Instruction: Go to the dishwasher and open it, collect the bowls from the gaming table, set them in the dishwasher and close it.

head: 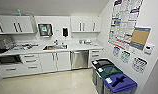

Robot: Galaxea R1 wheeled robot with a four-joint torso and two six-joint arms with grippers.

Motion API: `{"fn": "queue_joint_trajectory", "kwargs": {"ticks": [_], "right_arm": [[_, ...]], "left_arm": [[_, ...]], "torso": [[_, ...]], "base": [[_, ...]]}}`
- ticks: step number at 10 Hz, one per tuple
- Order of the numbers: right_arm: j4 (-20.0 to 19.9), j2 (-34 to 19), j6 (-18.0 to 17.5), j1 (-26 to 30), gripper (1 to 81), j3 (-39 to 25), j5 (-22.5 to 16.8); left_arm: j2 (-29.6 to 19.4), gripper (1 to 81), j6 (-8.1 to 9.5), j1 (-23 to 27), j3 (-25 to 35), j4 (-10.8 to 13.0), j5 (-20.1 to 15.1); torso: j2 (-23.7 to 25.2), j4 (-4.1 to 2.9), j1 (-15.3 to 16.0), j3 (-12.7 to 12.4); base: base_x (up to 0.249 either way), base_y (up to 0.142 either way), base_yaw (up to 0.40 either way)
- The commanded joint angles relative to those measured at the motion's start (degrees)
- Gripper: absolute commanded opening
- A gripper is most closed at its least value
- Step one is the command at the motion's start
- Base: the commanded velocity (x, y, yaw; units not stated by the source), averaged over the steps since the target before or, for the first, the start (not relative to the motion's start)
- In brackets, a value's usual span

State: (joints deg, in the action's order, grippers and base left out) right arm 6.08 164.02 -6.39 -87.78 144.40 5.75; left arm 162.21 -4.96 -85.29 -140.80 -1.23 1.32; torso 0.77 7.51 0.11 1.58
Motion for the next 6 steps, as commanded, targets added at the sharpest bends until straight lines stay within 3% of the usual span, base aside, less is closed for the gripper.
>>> {"fn": "queue_joint_trajectory", "kwargs": {"ticks": [1,6], "right_arm": [[0.8,-1.0,0.3,2.6,81.1,-0.7,-2.9],[0.8,-0.8,0.3,2.6,81.1,-0.8,-2.9]], "left_arm": [[-0.7,81.1,-0.66,2.7,0.4,0.5,-3.2],[-0.5,81.1,-0.58,2.7,0.4,0.4,-3.2]], "torso": [[0.0,0.00,0.0,0.0],[0.0,0.00,0.0,0.0]], "base": [[0.110,0.000,0.000],[0.115,0.000,0.000]]}}
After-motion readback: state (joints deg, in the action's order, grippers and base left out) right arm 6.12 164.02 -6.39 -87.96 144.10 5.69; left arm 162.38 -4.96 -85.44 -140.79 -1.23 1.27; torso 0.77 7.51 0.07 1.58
